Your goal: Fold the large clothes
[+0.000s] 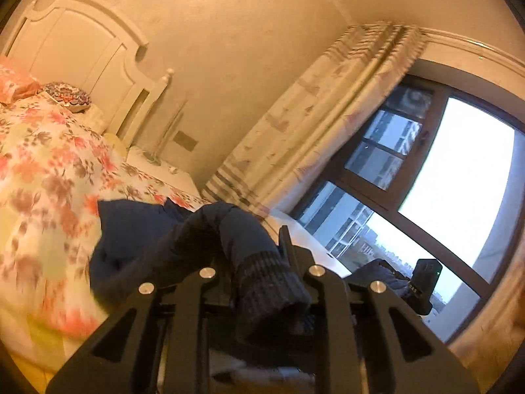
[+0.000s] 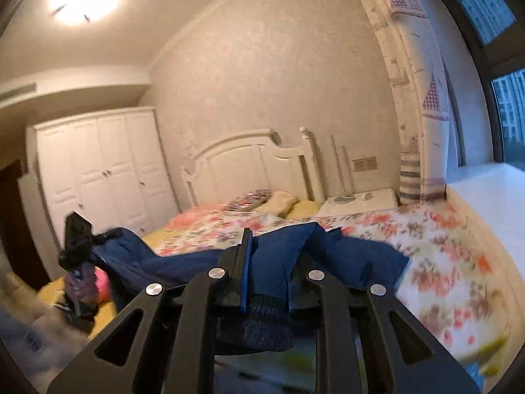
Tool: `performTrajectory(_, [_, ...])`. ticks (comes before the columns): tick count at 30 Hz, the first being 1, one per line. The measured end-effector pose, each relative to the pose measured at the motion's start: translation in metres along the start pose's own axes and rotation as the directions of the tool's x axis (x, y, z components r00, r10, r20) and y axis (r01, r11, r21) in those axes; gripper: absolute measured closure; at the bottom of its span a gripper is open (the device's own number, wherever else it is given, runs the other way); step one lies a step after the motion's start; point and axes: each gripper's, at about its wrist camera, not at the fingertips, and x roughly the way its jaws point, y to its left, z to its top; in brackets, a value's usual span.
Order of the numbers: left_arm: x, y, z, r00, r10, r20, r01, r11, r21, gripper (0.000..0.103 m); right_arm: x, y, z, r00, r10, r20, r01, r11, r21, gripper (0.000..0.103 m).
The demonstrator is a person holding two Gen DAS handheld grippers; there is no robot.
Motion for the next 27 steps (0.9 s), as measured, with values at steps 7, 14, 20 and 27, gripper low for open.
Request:
performTrajectory(7, [0.144, 0.112, 0.049, 0.966, 0.209, -0.151, -0.242, 0.935, -0.257, 0.020, 0.163, -0.111, 0.021, 0.958, -0.177, -0.225, 0.220, 0.958, 0.182, 0.074])
performTrajectory(14, [0.131, 0.203, 0.037, 0.900, 0.414, -0.137, -0.432, 0.802, -0.412, 0.018, 0.177, -0.193, -0.037, 0.917, -0.275, -0.288, 0.367, 0.865, 0.341, 0.023])
performTrajectory(20, [0.159, 0.187, 0.024, 0.858, 0.433, -0.275, -0.479, 0.868, -0.128, 0.015, 0.183, -0.195, -0.054, 0.874, -0.314, -0.371, 0.385, 0.913, 0.134, 0.023])
performTrajectory(27, [0.215, 0.166, 0.014, 0.821, 0.448, -0.355, -0.442, 0.891, 0.103, 0.010, 0.234, -0.192, -0.050, 0.855, -0.242, -0.459, 0.282, 0.959, 0.019, 0.023])
